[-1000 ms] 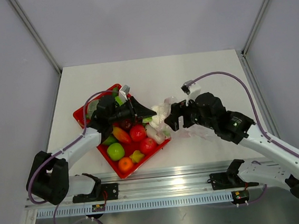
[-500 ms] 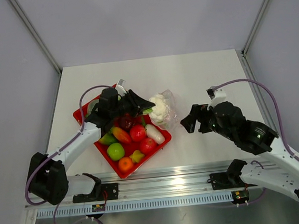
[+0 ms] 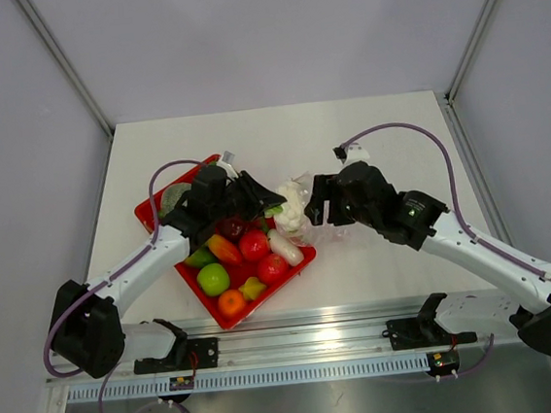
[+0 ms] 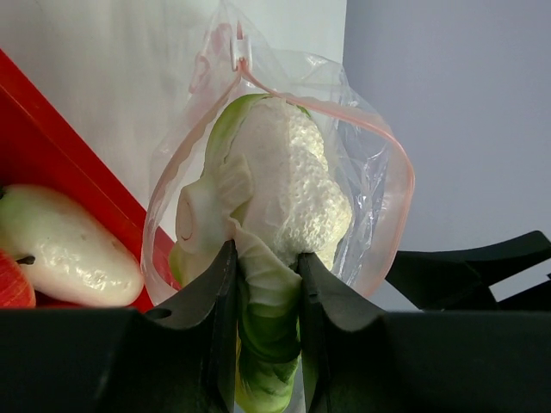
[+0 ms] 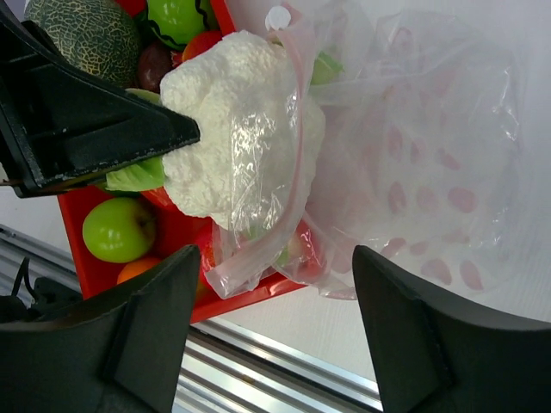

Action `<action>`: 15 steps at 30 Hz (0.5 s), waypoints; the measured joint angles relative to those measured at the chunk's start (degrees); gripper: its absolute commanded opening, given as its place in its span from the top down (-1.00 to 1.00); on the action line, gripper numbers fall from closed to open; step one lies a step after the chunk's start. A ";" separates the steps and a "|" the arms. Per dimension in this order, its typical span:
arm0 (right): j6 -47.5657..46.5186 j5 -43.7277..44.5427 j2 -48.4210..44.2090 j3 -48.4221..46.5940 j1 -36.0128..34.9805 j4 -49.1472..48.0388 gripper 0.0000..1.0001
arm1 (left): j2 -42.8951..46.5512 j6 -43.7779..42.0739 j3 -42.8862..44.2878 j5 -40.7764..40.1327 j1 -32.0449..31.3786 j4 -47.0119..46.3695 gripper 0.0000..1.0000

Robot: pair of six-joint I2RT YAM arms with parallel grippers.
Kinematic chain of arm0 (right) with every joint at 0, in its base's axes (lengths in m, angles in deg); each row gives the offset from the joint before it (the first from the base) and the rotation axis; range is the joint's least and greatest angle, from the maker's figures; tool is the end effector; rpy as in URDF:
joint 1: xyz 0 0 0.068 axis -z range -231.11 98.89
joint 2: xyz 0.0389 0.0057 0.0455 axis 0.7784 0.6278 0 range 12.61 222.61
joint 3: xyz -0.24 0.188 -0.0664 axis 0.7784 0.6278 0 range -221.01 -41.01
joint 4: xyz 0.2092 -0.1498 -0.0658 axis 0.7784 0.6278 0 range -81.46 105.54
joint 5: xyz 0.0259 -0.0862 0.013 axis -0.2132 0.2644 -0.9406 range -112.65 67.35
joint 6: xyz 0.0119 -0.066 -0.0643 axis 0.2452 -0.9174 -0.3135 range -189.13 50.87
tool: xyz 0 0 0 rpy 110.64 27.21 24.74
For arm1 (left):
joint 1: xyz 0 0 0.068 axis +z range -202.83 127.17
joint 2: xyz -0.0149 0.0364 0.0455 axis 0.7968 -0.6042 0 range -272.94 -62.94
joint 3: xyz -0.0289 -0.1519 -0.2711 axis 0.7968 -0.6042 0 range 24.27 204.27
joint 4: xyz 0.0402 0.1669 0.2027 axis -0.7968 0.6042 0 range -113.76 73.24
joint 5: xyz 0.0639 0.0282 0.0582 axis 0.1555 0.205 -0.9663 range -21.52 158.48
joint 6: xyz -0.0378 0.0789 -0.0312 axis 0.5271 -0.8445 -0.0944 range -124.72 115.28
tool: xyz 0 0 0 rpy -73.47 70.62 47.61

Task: Place the food in the zip-top bag and seal the zipper
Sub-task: Place the fake vegetable in the zipper food storage bag.

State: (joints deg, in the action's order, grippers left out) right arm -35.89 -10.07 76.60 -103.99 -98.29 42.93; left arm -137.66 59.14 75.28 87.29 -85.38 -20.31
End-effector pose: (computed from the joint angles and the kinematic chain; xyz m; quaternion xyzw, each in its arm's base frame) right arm 0.1927 0.1811 0.3526 -0.0573 0.8828 0.2200 0.4110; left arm 0.2625 -0.1995 0.2919 -0.1452 0.8336 -0.4764 0.2388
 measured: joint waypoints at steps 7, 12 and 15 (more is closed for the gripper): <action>4.76 0.46 1.75 -1.77 -0.15 0.98 -0.26 | 0.00 0.00 -0.04 -1.86 -0.07 0.35 1.00; 9.29 0.44 1.68 -1.55 -2.10 1.42 -0.14 | 0.72 0.26 -1.09 -2.64 -0.09 -0.02 1.00; 11.91 0.37 1.66 -0.44 -3.63 0.42 -0.16 | 0.85 0.57 -1.25 -3.02 -0.13 -0.24 1.00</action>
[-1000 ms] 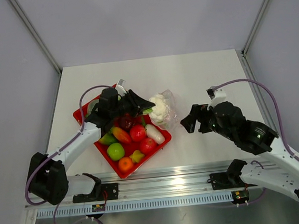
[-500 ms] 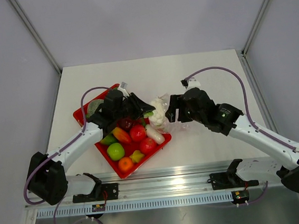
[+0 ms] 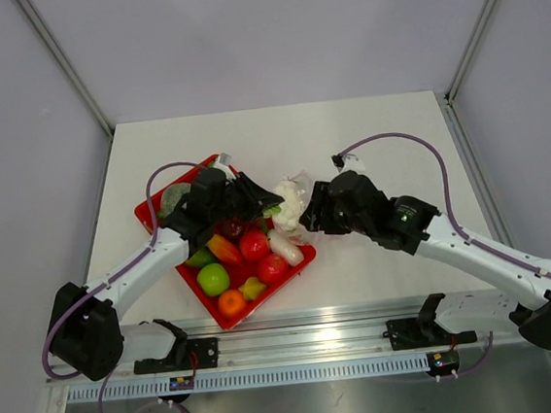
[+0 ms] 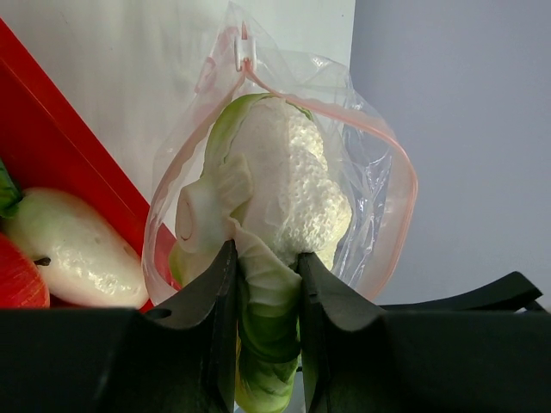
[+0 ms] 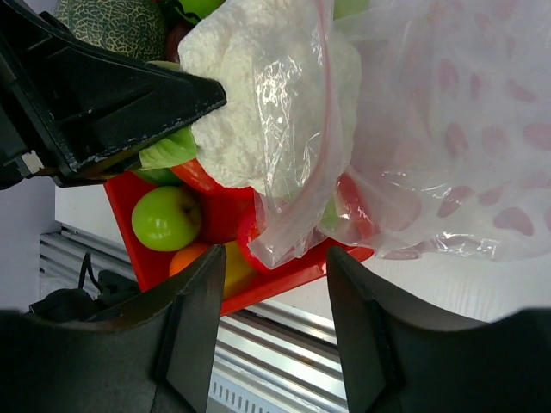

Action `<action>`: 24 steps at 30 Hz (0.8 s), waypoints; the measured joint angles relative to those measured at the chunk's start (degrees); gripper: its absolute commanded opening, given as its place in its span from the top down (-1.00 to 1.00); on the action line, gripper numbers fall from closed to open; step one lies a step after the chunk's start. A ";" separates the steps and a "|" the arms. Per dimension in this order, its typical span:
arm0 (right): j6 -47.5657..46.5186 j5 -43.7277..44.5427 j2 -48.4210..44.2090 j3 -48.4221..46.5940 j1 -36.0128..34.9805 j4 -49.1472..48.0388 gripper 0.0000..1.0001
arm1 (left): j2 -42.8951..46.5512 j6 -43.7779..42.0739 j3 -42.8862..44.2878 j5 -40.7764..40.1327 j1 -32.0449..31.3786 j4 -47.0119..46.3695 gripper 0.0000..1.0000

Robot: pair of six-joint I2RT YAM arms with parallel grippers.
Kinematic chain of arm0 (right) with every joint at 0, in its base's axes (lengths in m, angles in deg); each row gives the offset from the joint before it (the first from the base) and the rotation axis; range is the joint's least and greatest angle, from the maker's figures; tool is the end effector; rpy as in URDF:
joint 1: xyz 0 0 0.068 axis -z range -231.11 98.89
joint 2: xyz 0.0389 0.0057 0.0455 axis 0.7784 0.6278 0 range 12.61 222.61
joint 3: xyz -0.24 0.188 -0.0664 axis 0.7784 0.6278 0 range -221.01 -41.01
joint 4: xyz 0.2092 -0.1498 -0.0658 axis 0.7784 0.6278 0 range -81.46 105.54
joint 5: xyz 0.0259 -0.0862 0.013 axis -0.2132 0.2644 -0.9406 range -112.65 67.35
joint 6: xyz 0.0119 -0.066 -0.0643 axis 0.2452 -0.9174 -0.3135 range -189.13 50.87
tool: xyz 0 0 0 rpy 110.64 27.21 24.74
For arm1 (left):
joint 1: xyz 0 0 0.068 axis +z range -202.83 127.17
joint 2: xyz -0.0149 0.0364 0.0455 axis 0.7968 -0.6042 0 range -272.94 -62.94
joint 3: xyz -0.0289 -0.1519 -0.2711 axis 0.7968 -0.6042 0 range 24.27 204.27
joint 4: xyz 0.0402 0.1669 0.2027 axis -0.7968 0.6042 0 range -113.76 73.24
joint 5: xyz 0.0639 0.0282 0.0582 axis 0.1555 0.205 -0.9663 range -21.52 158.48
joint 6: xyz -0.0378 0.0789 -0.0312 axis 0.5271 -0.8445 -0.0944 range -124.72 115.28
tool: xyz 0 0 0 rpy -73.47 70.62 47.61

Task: Place the food in the zip-top bag and seal the zipper
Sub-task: Place the fake vegetable in the zipper food storage bag.

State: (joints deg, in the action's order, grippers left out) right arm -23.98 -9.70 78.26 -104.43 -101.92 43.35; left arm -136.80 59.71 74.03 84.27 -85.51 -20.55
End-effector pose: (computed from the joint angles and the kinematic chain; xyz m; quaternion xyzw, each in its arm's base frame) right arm 0.1853 0.1976 0.3475 0.0063 0.8908 0.2616 0.3715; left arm 0.2612 -0.1945 0.2880 -0.1627 0.8332 -0.4639 0.2531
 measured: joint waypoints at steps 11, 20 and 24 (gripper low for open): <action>3.98 0.17 3.69 1.97 -2.03 -1.22 -0.11 | 0.00 0.35 -0.02 -0.22 -0.24 -0.28 1.00; 3.39 2.45 6.01 2.47 -2.08 -4.31 1.00 | 0.83 0.57 -0.66 -0.28 -0.26 -0.28 1.00; 2.43 1.68 6.03 2.69 -2.08 -6.10 1.00 | 1.40 0.63 -0.76 -0.79 -0.26 -0.24 1.00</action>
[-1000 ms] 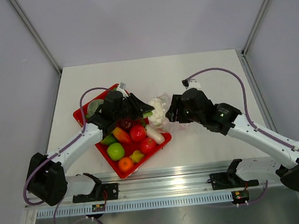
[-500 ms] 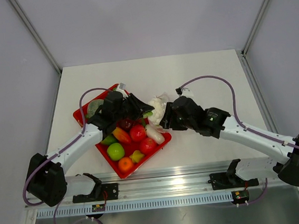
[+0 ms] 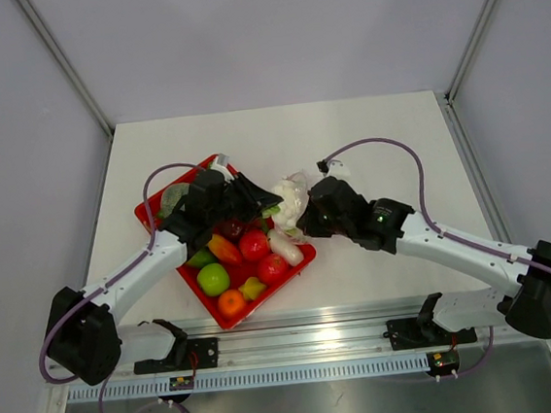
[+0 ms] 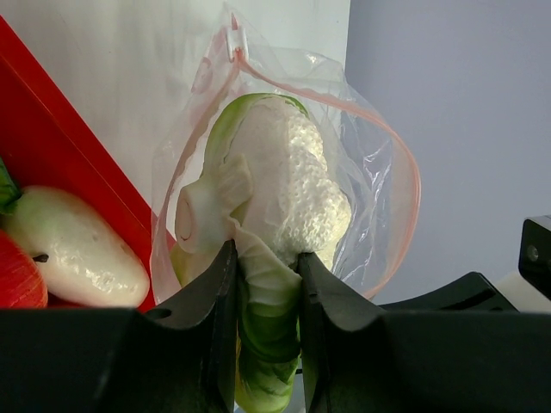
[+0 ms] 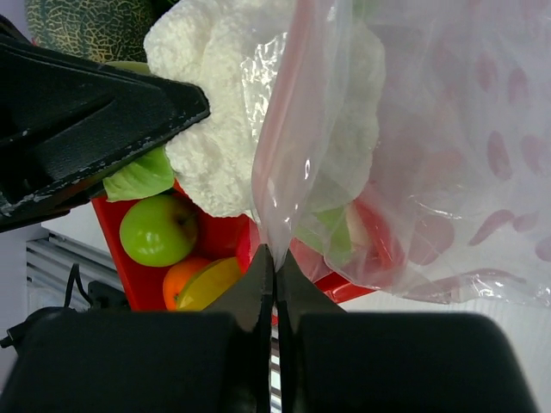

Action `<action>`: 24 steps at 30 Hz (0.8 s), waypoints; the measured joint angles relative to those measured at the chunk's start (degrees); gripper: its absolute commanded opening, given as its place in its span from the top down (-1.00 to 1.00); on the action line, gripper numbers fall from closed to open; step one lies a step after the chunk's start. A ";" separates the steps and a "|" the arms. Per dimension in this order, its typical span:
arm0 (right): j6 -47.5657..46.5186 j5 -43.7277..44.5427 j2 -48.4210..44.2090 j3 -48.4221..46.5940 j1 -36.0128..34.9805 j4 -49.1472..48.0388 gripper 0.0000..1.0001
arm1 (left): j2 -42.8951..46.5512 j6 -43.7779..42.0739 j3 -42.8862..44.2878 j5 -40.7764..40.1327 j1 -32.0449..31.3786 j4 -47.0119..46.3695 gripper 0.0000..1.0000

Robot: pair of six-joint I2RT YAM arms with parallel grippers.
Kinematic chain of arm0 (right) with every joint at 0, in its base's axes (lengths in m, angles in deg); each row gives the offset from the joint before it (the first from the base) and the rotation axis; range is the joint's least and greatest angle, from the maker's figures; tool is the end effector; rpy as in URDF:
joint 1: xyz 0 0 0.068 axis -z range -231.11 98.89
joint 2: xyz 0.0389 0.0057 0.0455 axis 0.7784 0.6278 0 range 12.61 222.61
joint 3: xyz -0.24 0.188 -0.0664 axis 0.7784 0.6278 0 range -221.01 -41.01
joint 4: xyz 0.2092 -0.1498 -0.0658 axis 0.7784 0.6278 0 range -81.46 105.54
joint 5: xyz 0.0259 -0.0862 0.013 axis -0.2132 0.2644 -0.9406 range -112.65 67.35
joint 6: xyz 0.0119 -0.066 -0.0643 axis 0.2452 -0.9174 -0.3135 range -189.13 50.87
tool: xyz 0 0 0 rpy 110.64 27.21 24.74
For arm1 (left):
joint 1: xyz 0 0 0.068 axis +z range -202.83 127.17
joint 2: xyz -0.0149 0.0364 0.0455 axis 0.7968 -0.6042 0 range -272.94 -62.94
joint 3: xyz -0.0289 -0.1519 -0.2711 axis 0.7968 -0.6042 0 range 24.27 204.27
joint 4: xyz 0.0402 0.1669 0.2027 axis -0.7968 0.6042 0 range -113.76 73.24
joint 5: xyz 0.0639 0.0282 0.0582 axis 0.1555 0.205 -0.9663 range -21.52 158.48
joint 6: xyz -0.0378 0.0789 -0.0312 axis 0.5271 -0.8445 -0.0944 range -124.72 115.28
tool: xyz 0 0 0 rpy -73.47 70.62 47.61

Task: Place the food in the zip-top bag and seal the zipper
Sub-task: Place the fake vegetable in the zipper food storage bag.

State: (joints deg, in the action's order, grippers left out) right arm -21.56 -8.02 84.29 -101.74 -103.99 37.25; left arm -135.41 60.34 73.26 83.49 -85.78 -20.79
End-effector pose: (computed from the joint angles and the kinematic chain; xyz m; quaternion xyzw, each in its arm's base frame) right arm 0.1979 0.2264 0.3152 0.0125 0.8992 0.2505 0.3584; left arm 0.2564 -0.1920 0.2906 -0.1670 0.8290 -0.4669 0.2587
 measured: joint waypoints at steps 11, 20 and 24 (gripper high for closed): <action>-1.68 -8.11 2.27 0.00 -0.59 -7.85 1.00 | 0.44 1.01 0.00 -1.60 -0.02 0.24 1.00; -3.89 -7.85 0.42 -0.04 -0.76 -10.36 1.00 | 0.42 1.84 -1.70 -1.49 -0.52 -0.96 1.00; -4.52 -6.29 -3.02 0.46 -0.85 -10.60 1.00 | 0.39 1.84 -3.32 -0.46 -0.68 -0.85 1.00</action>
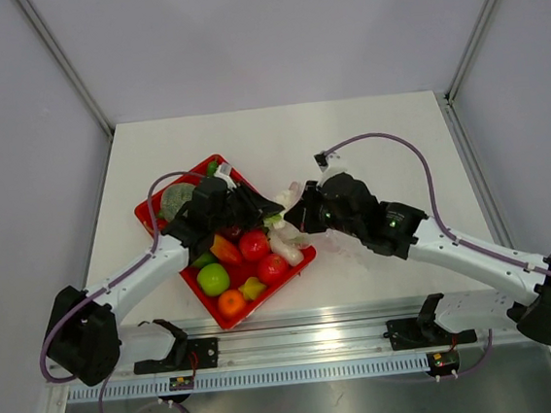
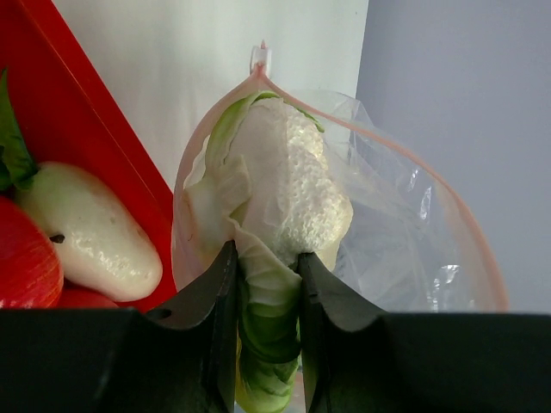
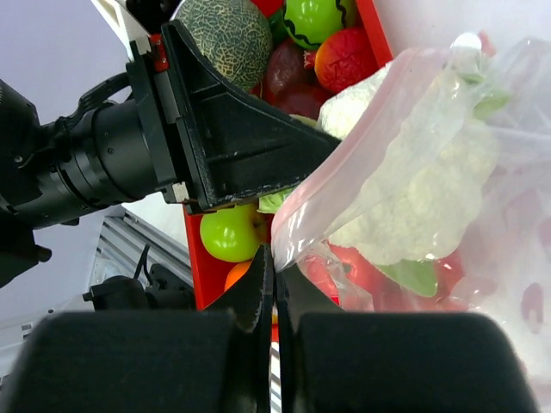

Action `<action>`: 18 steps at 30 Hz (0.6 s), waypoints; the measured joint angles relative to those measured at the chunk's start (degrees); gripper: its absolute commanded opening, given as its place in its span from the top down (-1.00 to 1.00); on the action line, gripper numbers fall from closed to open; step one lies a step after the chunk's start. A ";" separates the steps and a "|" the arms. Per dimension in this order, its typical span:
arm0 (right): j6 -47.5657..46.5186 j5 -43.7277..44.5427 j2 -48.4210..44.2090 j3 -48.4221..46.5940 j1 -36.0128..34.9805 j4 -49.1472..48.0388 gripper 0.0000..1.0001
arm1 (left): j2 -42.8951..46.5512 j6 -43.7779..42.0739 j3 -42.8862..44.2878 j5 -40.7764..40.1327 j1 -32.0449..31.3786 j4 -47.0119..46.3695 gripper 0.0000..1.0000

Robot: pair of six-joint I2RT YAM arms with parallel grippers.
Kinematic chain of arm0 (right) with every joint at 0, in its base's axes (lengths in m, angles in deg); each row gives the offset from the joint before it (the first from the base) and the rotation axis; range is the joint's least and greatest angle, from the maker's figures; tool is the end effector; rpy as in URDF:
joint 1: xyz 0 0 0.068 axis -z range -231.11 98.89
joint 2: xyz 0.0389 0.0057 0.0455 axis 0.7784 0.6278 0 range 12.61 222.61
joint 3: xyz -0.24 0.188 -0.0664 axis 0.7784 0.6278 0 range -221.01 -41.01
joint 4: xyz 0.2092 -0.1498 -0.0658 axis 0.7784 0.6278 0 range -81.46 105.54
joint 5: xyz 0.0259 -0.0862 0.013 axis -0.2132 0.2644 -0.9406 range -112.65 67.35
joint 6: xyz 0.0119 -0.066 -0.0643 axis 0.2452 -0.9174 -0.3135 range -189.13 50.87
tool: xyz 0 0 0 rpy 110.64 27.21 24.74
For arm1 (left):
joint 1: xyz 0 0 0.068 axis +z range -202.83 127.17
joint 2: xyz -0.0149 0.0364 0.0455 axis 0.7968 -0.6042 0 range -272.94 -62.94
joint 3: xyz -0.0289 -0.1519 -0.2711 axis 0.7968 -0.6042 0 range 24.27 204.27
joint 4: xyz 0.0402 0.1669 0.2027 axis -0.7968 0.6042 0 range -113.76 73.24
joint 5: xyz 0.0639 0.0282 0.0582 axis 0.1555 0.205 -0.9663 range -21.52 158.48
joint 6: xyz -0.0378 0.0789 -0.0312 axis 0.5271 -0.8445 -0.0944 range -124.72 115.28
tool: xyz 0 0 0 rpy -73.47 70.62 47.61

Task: Place the food in the zip-top bag and seal the zipper
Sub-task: Place the fake vegetable in the zipper food storage bag.

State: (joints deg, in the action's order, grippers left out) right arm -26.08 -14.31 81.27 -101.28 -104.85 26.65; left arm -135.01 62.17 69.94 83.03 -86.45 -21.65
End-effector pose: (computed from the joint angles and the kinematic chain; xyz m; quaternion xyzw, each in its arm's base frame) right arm 0.1903 0.2388 0.3501 -0.0409 0.8480 0.3514 0.3947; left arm 0.2487 -0.1905 0.2721 -0.1820 0.8354 -0.4595 0.2406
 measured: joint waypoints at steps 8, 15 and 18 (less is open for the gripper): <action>-1.09 1.16 -2.36 2.14 -0.15 -0.20 1.00 | -6.12 -3.28 2.60 7.26 -1.77 -0.50 0.05; -1.49 -1.14 -1.81 2.34 -0.15 -2.49 1.00 | -7.72 -7.21 6.34 10.38 -2.69 2.32 -0.18; -1.86 -2.19 -1.73 2.36 -0.28 -3.45 1.00 | -7.74 -8.52 7.58 11.41 -2.64 2.78 -0.36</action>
State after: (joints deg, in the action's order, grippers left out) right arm -27.94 -16.50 79.55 -98.92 -105.13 23.20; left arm -142.75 53.65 77.53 94.44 -89.10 -18.87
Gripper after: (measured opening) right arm 0.011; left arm 0.629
